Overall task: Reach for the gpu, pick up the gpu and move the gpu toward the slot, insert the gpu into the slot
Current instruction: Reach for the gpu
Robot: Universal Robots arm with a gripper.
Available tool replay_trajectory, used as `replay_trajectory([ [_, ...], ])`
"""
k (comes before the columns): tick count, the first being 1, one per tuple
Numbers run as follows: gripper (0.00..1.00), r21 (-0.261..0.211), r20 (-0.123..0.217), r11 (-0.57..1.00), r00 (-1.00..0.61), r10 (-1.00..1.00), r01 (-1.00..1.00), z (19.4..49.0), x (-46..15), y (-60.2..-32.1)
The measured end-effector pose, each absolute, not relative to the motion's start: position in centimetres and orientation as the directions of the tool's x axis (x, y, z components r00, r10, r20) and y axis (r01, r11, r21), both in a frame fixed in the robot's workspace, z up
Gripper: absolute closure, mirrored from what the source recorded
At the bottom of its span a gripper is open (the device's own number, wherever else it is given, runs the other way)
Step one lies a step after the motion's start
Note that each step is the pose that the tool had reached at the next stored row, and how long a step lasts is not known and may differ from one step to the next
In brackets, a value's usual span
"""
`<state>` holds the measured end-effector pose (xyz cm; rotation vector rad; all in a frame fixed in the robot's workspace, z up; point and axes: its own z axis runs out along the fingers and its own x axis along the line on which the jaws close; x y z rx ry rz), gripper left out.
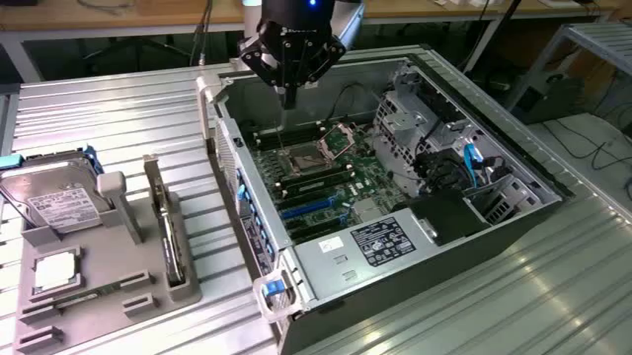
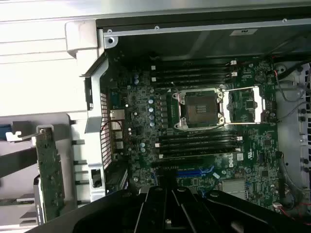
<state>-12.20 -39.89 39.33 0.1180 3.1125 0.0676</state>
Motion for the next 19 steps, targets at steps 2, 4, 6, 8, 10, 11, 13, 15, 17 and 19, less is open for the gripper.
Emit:
replay_trajectory([
  [2, 0.89, 0.044, -0.024, 0.996, -0.997, 0.076, 0.075, 39.3, -12.7, -39.9],
  [4, 0.89, 0.044, -0.024, 0.996, -0.997, 0.076, 0.075, 39.3, -13.2, -39.9],
  [6, 0.89, 0.044, -0.024, 0.996, -0.997, 0.076, 0.075, 39.3, -13.7, -39.9],
  [8, 0.89, 0.044, -0.024, 0.996, -0.997, 0.076, 0.075, 39.3, -14.0, -39.9],
  [10, 0.89, 0.044, -0.024, 0.996, -0.997, 0.076, 0.075, 39.3, -14.3, -39.9],
  [11, 0.89, 0.044, -0.024, 0.996, -0.997, 0.076, 0.075, 39.3, -14.5, -39.9],
  [13, 0.89, 0.044, -0.024, 0.996, -0.997, 0.076, 0.075, 39.3, -14.8, -39.9],
  [15, 0.89, 0.044, -0.024, 0.996, -0.997, 0.076, 0.075, 39.3, -15.1, -39.9],
  [17, 0.89, 0.044, -0.024, 0.996, -0.997, 0.076, 0.075, 39.3, -15.4, -39.9],
  [19, 0.89, 0.044, -0.024, 0.996, -0.997, 0.076, 0.075, 39.3, -15.9, -39.9],
])
